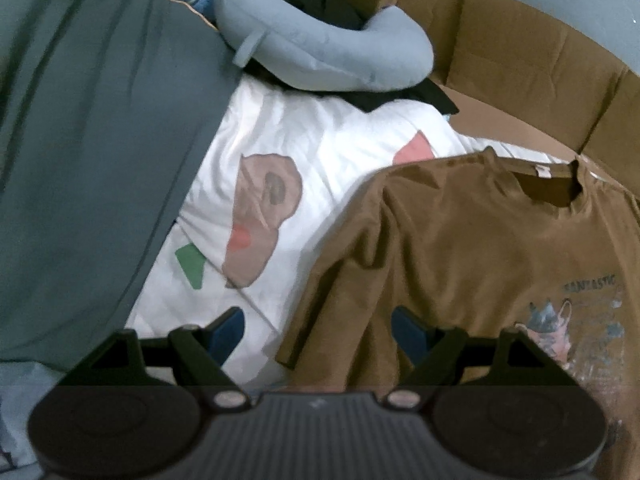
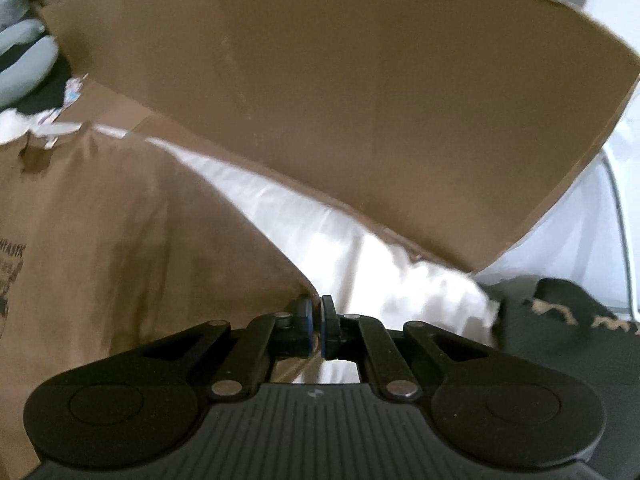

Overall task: Fold clothes
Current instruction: 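Pull both open grippers back from the spread T-shirt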

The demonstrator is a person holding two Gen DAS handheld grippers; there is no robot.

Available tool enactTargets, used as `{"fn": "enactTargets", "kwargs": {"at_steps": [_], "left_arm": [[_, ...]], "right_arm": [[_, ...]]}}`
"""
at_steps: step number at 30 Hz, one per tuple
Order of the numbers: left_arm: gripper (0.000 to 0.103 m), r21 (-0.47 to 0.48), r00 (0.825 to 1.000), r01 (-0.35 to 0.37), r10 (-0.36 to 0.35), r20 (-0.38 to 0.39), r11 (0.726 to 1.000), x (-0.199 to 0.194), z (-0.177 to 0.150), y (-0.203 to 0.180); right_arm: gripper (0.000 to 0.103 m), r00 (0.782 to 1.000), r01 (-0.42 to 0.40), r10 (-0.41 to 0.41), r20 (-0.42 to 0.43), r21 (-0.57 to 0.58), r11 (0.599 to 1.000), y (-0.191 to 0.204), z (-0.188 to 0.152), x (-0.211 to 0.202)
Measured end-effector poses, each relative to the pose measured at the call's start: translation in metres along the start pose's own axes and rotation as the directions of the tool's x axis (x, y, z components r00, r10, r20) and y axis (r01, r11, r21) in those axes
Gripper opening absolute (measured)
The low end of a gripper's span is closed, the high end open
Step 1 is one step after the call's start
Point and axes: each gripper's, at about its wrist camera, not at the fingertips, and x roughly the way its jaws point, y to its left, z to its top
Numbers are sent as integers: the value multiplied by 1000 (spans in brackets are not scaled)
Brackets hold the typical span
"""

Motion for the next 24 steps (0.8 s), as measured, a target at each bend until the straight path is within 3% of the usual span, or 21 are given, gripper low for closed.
{"fn": "enactTargets", "kwargs": {"at_steps": [16, 24], "left_arm": [[83, 0, 999, -18, 18, -29, 1000, 6, -17, 21], [83, 11, 999, -6, 6, -44, 1000, 20, -19, 20]], "right_arm": [[1, 990, 131, -127, -56, 78, 988, -24, 39, 33], [5, 975, 213, -203, -93, 121, 969, -24, 37, 49]]}}
